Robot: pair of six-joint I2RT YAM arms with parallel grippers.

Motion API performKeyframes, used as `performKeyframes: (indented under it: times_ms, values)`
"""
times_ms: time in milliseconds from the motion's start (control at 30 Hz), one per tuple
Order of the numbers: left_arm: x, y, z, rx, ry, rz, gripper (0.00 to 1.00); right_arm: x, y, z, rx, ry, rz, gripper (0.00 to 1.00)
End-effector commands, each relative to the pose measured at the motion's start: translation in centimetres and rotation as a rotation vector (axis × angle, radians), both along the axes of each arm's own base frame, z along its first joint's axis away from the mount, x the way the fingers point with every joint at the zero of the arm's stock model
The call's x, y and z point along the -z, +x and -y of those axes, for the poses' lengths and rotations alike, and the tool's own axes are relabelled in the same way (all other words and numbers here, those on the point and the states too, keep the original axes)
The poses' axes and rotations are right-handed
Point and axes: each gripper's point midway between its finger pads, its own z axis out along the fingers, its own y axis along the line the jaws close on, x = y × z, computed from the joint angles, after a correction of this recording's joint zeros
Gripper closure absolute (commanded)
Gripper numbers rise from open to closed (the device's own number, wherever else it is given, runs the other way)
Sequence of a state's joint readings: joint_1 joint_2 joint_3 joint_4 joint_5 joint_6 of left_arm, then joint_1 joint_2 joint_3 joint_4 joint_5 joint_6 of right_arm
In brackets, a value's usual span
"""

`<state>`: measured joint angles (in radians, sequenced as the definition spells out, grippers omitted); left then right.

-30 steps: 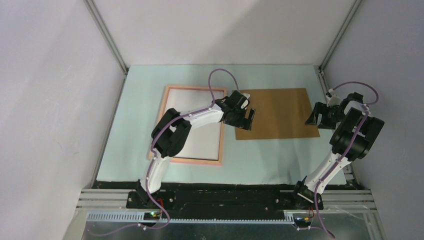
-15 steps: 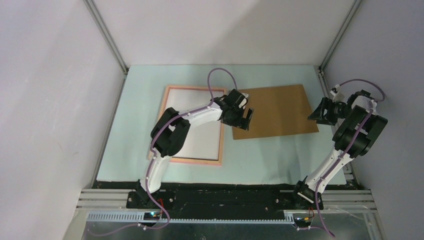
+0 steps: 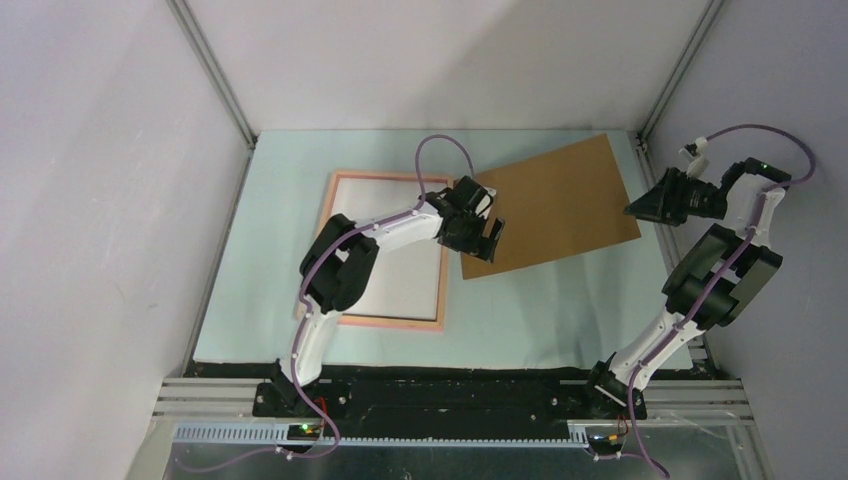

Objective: Put the photo into the frame

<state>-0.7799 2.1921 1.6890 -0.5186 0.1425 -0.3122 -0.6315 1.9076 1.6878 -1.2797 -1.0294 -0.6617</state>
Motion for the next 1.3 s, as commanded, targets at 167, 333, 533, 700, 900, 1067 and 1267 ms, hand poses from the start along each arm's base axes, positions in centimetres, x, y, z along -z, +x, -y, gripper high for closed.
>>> performKeyframes:
  times_ms: [167,333,533,700,900,1067,1267]
  values:
    - [-5.3,-2.0,5.2,0.194,-0.223,0.029,0.0,-8.5,-2.5,-6.2,-0.066,0.273,0.047,0.39]
    - [-5.9,-2.3,5.5,0.219,-0.25,0.026,0.0,-9.2,-2.2,-6.5,-0.071,0.293,0.072,0.4]
    - [-7.1,-2.6,5.4,0.256,-0.268,0.053,0.0,-10.9,-2.1,-7.8,-0.099,0.318,0.117,0.41]
    - [-8.4,-3.1,5.5,0.287,-0.298,0.062,0.0,-13.2,-2.4,-9.6,-0.139,0.343,0.172,0.42]
    - [-9.8,-3.6,5.5,0.309,-0.329,0.074,0.0,-15.1,-3.1,-11.5,-0.185,0.359,0.208,0.42]
    - [-11.0,-3.9,5.1,0.309,-0.343,0.097,0.0,-16.4,-3.7,-12.6,-0.212,0.368,0.234,0.42]
    - [-13.2,-3.9,4.0,0.3,-0.34,0.166,0.0,-18.0,-4.3,-13.6,-0.238,0.374,0.263,0.42]
